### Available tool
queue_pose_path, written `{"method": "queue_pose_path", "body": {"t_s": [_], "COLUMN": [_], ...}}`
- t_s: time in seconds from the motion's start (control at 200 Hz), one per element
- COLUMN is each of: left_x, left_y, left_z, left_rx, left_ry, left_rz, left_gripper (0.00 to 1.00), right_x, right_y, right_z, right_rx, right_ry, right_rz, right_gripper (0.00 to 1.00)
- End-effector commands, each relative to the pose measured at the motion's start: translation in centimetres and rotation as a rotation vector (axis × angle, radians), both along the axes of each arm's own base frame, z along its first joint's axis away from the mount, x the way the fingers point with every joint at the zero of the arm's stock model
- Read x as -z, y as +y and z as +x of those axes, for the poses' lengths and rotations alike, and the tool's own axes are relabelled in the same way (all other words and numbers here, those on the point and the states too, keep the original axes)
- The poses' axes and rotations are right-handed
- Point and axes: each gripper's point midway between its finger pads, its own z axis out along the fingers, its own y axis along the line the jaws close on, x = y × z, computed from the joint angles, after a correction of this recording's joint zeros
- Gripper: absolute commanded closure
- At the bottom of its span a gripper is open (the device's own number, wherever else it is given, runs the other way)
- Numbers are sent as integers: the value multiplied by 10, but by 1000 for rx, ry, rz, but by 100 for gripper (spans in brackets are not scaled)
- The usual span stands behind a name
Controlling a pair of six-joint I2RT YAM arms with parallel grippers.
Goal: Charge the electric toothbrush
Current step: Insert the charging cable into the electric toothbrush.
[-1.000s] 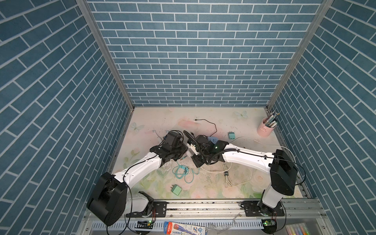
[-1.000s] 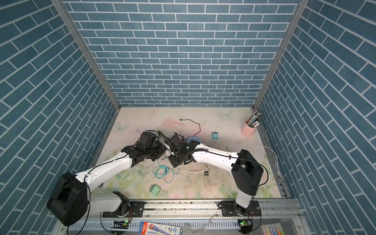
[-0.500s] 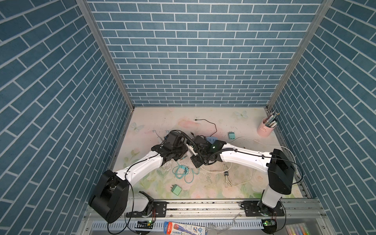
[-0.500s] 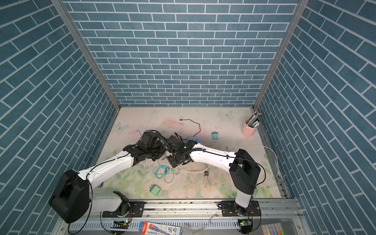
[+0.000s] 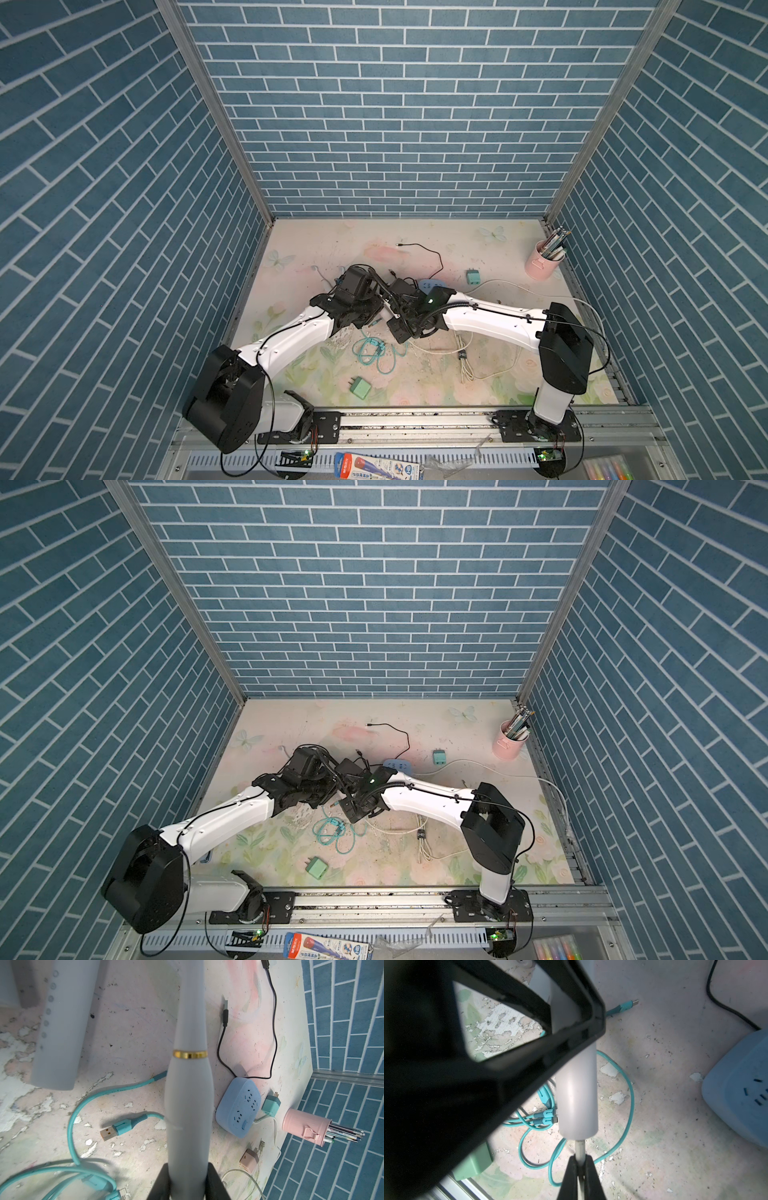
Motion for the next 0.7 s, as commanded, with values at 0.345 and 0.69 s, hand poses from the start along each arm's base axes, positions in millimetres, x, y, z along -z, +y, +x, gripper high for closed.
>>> {"method": "queue_pose_path", "body": {"t_s": [0.345, 0.69], "left_x": [-5, -9], "left_y": [-24, -31], "left_z": [-11, -18], "left_rx": [75, 96], "left_ry": [26, 31], "left_rz": [-50, -71], "left_gripper": [100, 100], "right_x": [-13, -27], "right_y": [9, 7], "right_z": [13, 22], "right_rx": [22, 47], "right_ry": [-84, -162], "right_rz": [29, 89], "right_gripper": [100, 100]}}
